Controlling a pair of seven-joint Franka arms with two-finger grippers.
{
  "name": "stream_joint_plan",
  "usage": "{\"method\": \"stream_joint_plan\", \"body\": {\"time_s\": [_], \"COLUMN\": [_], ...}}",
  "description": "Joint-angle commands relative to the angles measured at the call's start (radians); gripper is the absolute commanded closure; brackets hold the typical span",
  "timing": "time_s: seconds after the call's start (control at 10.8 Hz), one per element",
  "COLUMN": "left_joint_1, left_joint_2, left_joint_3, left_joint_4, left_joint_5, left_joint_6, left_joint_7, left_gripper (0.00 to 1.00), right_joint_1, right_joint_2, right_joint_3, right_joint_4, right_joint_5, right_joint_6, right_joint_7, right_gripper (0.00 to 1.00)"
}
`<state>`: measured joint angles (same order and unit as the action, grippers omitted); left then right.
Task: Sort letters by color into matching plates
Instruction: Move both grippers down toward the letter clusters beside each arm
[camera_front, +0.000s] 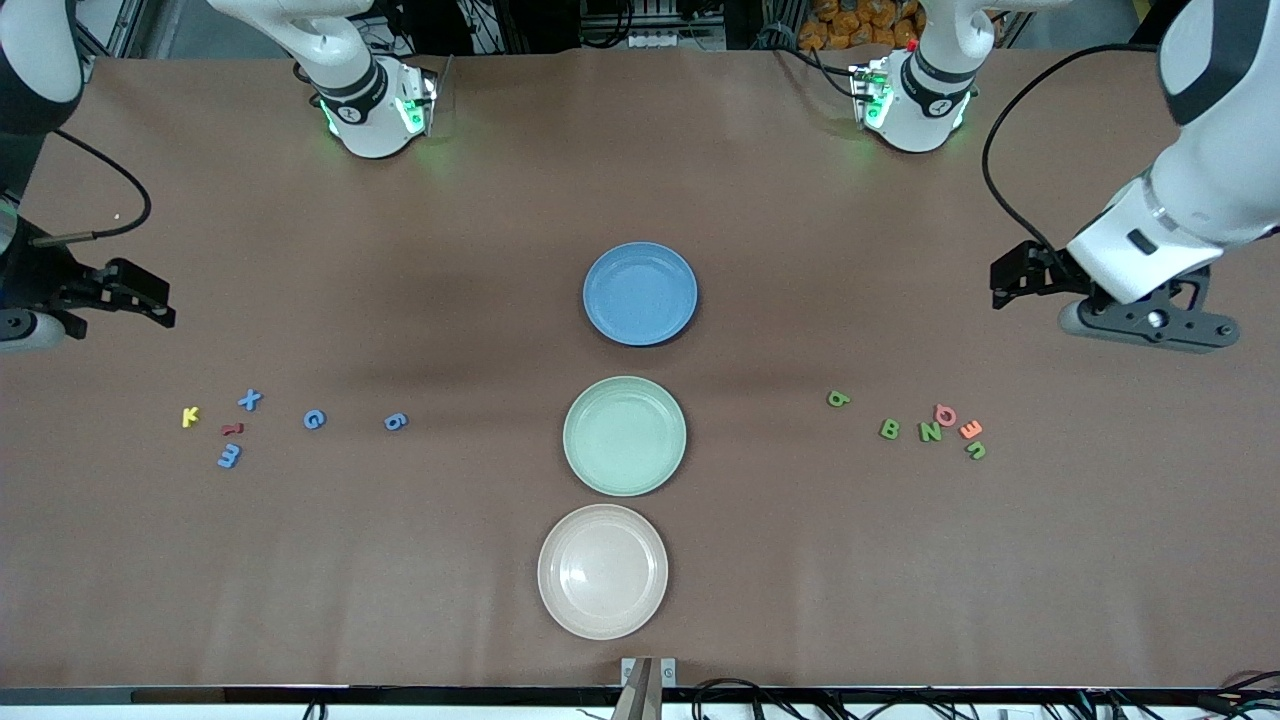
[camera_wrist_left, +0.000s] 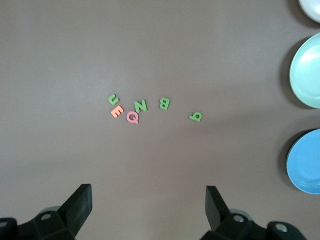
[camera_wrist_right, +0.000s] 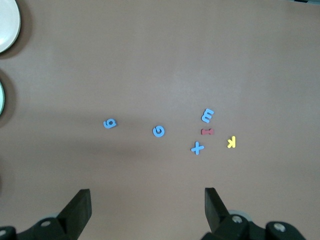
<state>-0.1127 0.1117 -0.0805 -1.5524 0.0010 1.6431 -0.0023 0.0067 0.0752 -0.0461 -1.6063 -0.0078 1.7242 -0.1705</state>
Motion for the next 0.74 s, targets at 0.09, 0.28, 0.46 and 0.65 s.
{"method": "stream_joint_plan", "body": {"time_s": [0.09, 0.28, 0.46, 0.65], "left_joint_1": [-0.007, -0.007, -0.007, -0.01], "left_joint_2": [-0.007, -0.026, -0.033, -0.012], "left_joint_3": [0.002, -0.021, -0.063, -0.084], "left_joint_4": [-0.109, -0.21, -0.302, -0.327], "left_joint_5": [-0.024, -0.022, -0.01, -0.009], "left_joint_6": [0.018, 0.119, 0.222, 0.265], "left_joint_7": [-0.011, -0.031, -0.112, -0.277], "left_gripper": [0.0, 0.0, 0.0, 0.0], "right_joint_1": [-0.017, -0.025, -0.031, -0.037], "right_joint_2": [0.012, 0.024, 0.052, 0.137], "right_joint_3": [0.006, 0.006, 0.006, 0.008], "right_joint_4": [-0.153, -0.257, -0.355, -0.429], "right_joint_5": [-0.005, -0.003, -0.001, 0.011], "right_joint_6": [0.191, 0.326, 0.467, 0.631], "right_joint_7": [-0.004, -0.006, -0.006, -0.017], "right_gripper": [0.0, 0.0, 0.0, 0.0]}}
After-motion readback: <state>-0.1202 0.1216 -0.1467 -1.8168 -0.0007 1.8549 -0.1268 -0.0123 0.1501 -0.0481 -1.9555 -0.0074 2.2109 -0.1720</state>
